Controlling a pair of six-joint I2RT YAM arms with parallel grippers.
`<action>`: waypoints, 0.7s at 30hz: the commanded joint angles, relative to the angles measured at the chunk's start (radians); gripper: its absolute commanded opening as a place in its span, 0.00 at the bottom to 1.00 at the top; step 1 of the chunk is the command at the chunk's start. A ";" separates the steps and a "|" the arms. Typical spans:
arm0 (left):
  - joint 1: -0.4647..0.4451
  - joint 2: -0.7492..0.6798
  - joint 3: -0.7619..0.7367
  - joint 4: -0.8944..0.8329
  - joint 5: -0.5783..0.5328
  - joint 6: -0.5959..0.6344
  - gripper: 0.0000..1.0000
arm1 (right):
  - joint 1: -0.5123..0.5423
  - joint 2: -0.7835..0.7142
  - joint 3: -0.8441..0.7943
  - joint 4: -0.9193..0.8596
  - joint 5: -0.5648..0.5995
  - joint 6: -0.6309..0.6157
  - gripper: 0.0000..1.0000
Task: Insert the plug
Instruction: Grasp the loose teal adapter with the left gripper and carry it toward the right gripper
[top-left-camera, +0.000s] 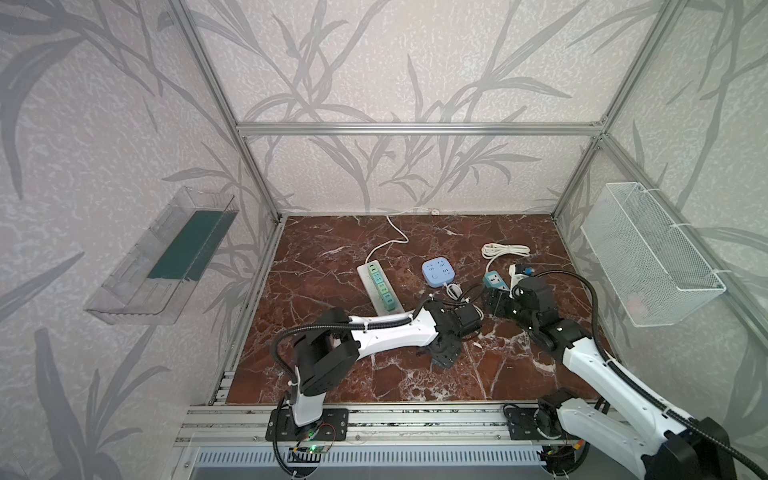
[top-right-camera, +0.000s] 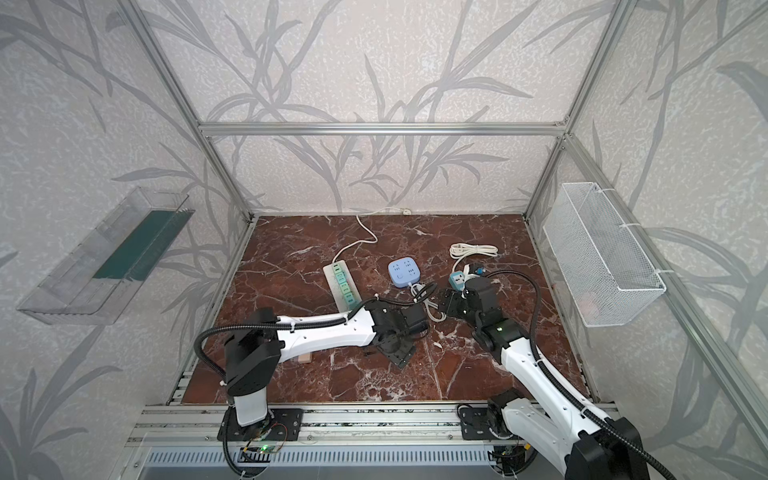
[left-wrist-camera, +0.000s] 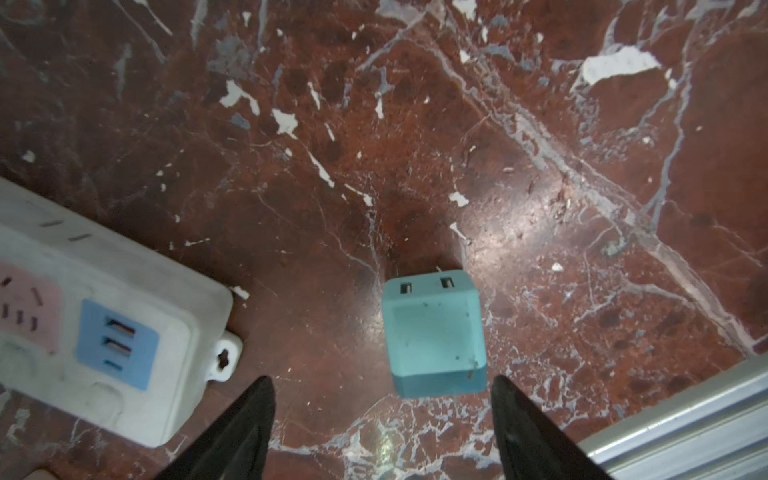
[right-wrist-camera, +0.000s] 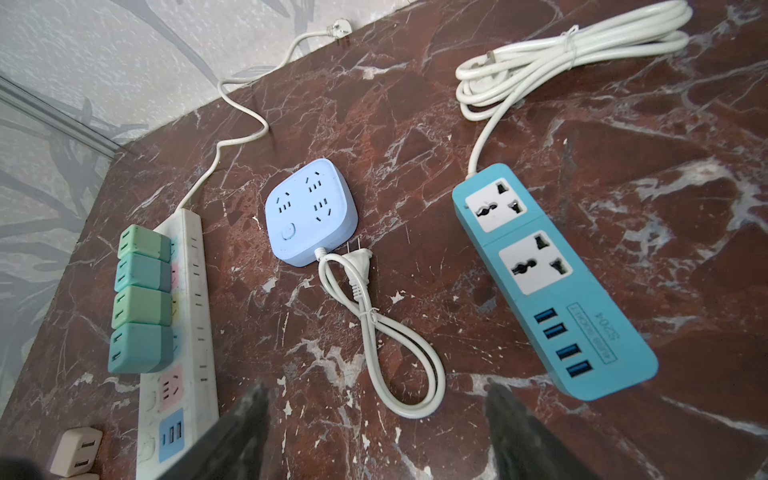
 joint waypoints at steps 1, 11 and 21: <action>-0.021 0.018 0.018 0.005 0.003 -0.072 0.81 | -0.006 -0.019 -0.007 0.030 -0.039 0.008 0.82; -0.020 0.096 0.012 0.026 -0.004 -0.108 0.73 | -0.009 -0.035 -0.017 0.027 -0.032 0.008 0.82; -0.014 0.115 -0.030 0.076 0.022 -0.088 0.41 | -0.012 -0.028 -0.014 0.026 -0.027 0.007 0.81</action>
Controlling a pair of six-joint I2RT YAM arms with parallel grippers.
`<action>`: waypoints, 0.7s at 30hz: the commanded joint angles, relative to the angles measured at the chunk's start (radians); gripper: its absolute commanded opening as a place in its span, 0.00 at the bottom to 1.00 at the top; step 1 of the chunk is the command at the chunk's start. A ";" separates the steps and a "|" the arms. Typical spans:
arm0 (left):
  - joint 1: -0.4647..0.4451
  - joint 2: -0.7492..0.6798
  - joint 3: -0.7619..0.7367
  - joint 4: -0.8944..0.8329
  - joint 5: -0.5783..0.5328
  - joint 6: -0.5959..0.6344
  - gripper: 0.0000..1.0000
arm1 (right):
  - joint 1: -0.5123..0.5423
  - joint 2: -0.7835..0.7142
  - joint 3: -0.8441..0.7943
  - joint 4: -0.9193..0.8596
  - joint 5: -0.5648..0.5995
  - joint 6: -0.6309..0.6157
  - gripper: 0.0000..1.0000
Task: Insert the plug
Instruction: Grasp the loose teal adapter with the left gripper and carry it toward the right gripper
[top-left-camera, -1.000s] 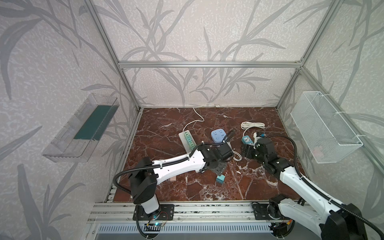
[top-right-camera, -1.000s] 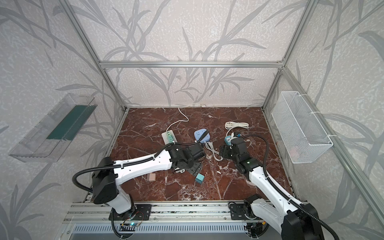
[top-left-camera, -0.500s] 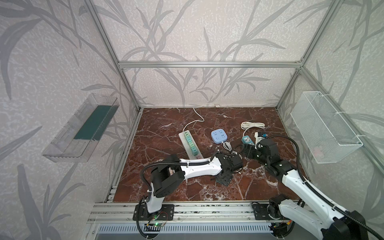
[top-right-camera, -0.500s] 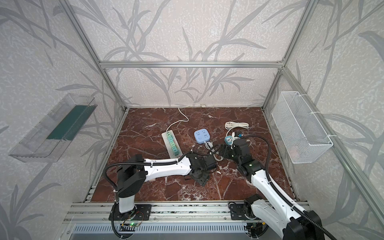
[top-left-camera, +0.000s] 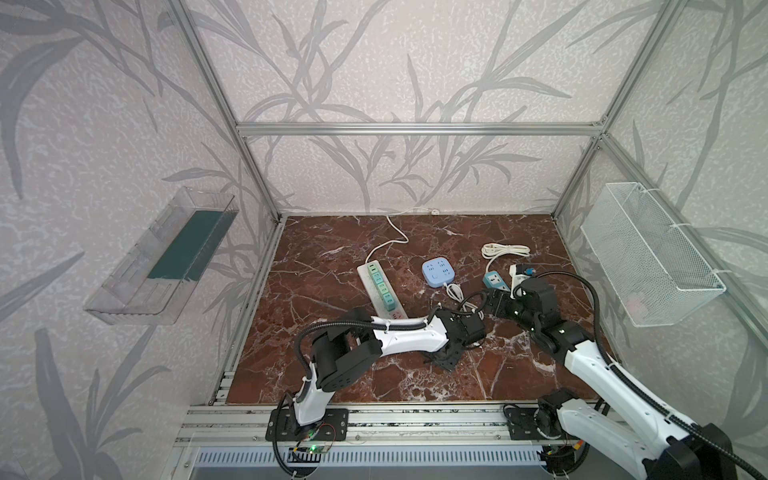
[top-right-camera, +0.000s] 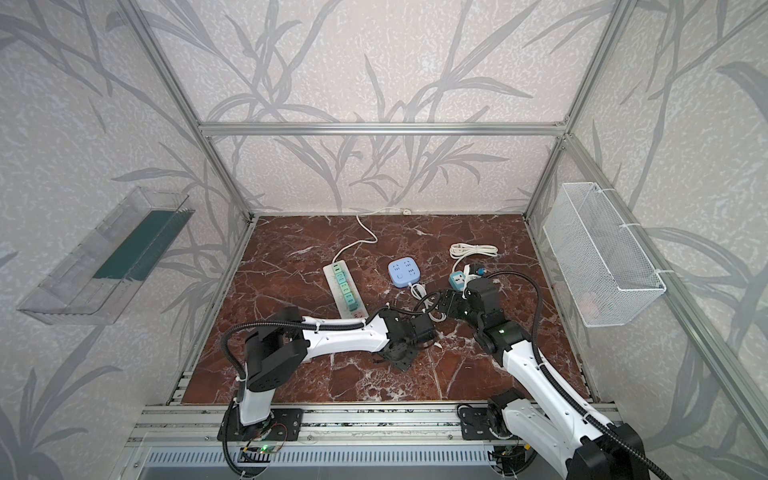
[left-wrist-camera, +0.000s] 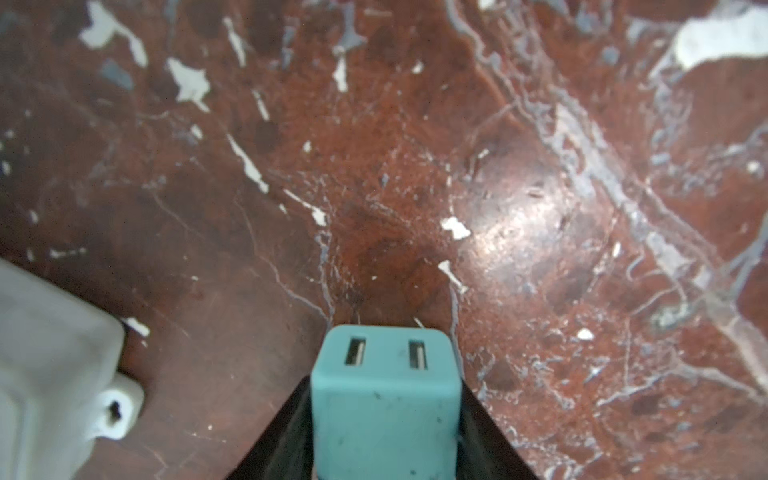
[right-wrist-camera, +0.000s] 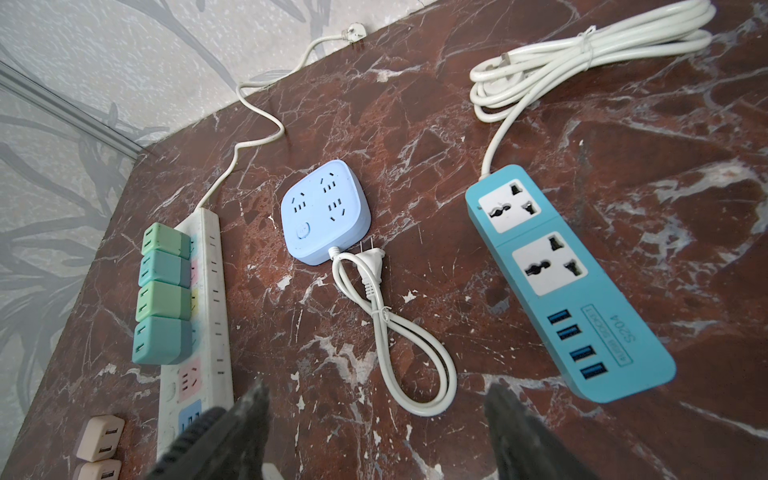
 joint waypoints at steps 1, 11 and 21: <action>0.007 0.018 -0.020 0.019 0.021 0.009 0.38 | -0.007 -0.004 -0.003 0.018 0.008 0.006 0.81; 0.023 -0.183 -0.110 0.188 -0.058 0.136 0.26 | -0.009 0.001 0.030 -0.005 0.001 0.000 0.79; 0.025 -0.521 -0.596 1.045 -0.398 0.378 0.06 | -0.001 0.063 0.163 -0.132 -0.131 -0.074 0.52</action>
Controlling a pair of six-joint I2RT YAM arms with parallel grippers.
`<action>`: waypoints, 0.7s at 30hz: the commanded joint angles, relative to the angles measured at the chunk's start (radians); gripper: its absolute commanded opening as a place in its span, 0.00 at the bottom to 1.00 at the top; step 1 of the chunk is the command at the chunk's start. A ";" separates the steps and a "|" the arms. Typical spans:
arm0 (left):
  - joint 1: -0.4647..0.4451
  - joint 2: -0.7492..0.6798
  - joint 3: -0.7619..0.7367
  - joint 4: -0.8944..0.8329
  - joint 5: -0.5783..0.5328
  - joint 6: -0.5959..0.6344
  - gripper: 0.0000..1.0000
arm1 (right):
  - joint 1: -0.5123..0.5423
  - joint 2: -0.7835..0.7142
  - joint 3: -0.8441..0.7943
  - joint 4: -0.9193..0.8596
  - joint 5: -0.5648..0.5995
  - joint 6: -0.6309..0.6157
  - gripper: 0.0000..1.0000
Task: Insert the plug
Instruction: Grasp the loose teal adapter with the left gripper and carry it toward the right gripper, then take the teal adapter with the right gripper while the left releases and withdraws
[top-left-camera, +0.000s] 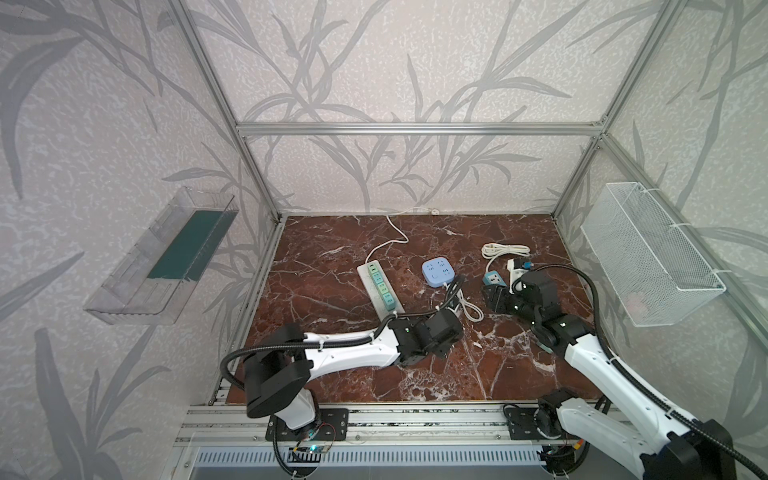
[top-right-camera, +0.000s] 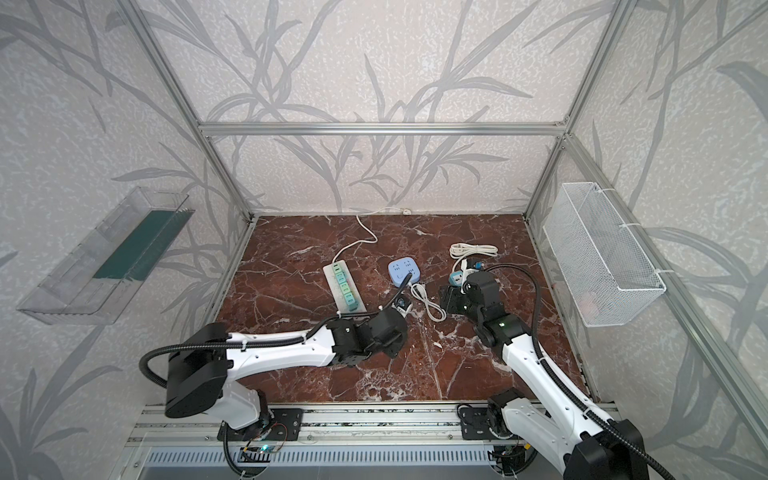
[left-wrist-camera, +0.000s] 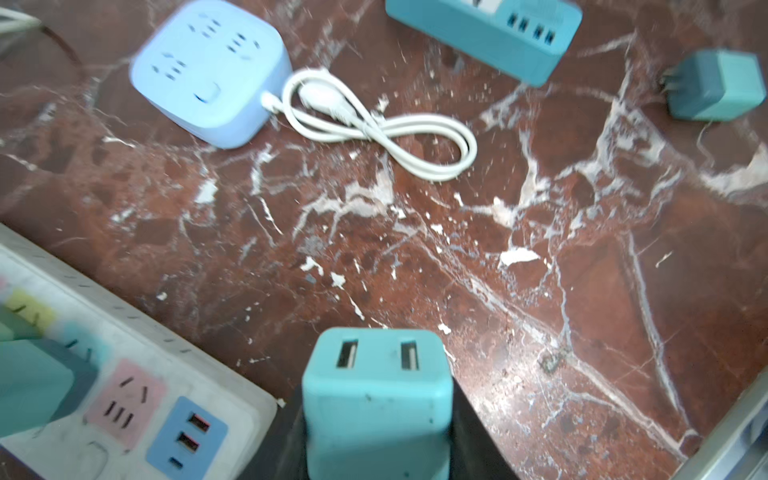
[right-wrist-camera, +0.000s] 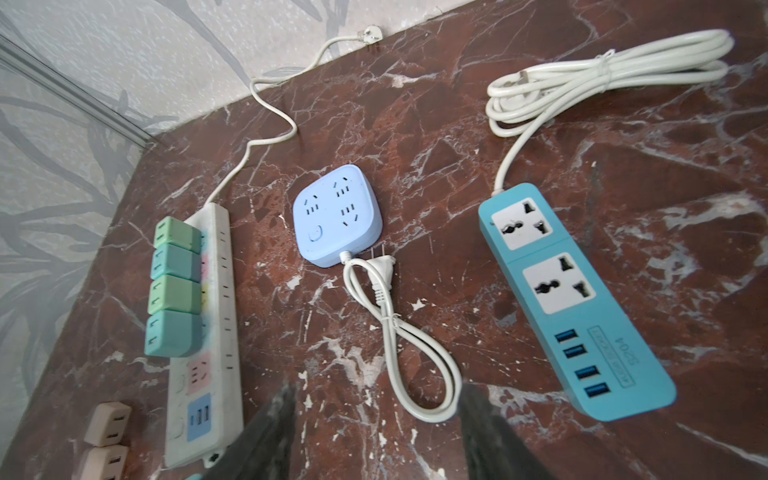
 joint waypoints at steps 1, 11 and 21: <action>0.004 -0.080 -0.182 0.490 -0.127 0.210 0.04 | 0.010 0.033 0.080 -0.085 -0.104 -0.056 0.47; 0.002 -0.065 -0.513 1.197 -0.107 0.637 0.00 | 0.272 0.198 0.309 -0.275 -0.165 -0.175 0.46; 0.003 -0.065 -0.567 1.266 -0.053 0.631 0.00 | 0.399 0.304 0.362 -0.301 -0.224 -0.173 0.60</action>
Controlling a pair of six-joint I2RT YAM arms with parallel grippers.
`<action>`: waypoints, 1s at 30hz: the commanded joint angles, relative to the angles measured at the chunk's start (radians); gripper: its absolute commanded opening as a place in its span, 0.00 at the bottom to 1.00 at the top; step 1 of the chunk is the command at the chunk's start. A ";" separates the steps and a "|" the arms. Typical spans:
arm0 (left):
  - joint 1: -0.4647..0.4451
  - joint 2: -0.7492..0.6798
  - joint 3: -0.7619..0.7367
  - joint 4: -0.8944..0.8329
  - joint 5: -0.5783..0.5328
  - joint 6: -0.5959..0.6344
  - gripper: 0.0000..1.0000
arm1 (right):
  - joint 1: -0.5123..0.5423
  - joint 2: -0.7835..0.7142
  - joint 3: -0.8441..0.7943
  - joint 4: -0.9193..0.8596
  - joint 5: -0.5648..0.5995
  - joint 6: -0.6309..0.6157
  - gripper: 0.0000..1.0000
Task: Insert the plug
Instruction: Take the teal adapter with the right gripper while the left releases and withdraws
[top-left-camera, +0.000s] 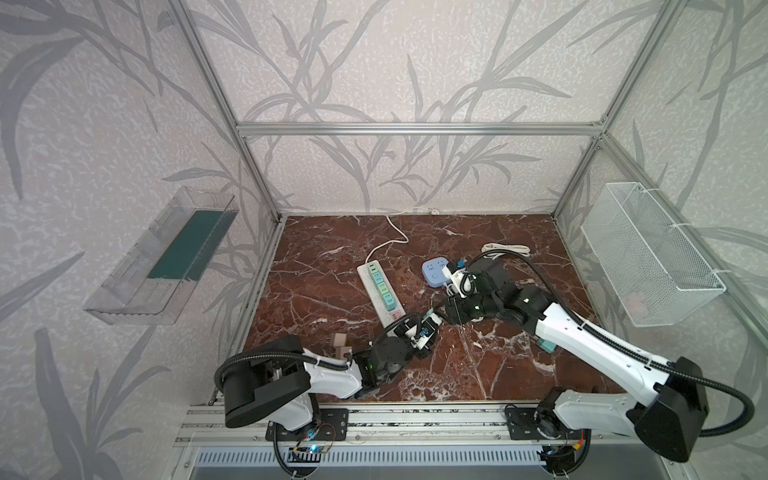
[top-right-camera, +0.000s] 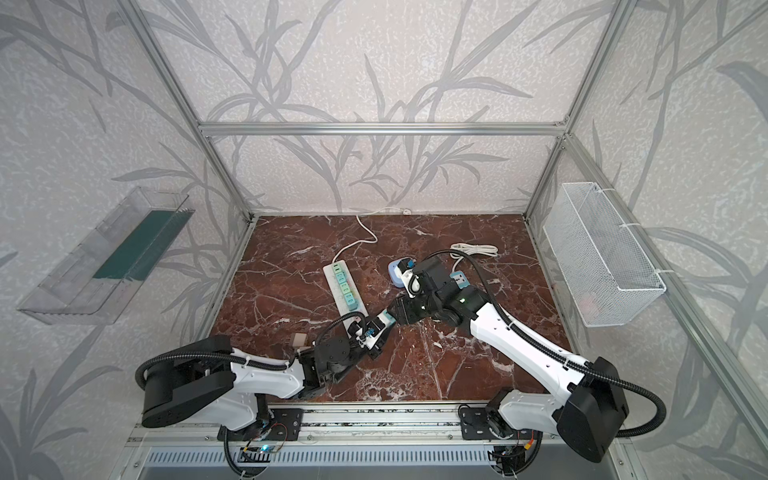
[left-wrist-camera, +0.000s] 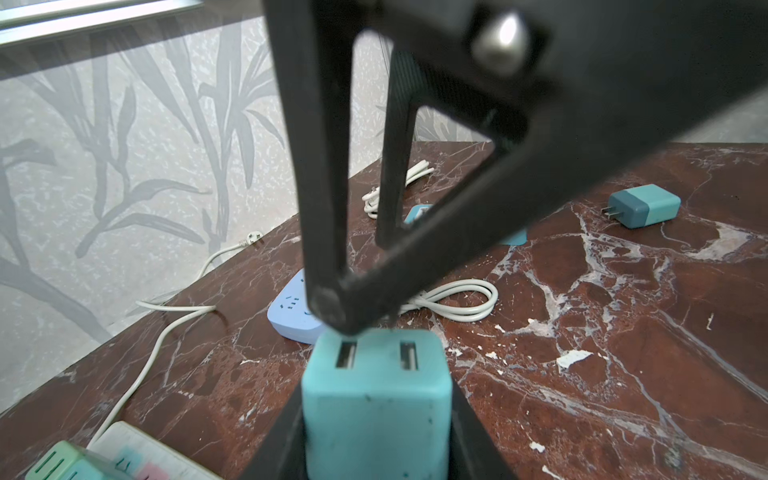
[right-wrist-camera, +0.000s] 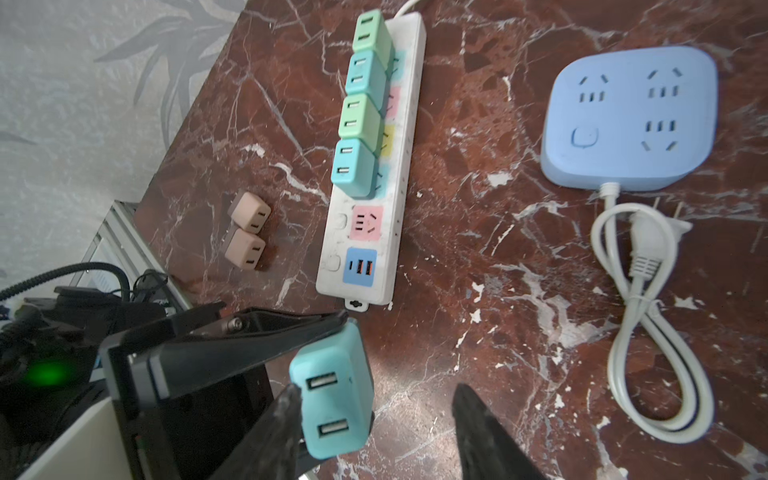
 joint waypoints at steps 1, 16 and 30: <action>0.001 -0.002 -0.006 0.073 0.006 0.030 0.00 | 0.025 0.022 0.028 -0.023 -0.037 -0.013 0.59; 0.000 -0.072 -0.021 0.018 0.033 -0.010 0.11 | 0.060 0.067 0.051 0.032 -0.089 0.006 0.00; 0.170 -0.607 0.312 -1.319 -0.484 -0.868 0.72 | 0.178 0.204 0.079 0.111 0.297 0.103 0.00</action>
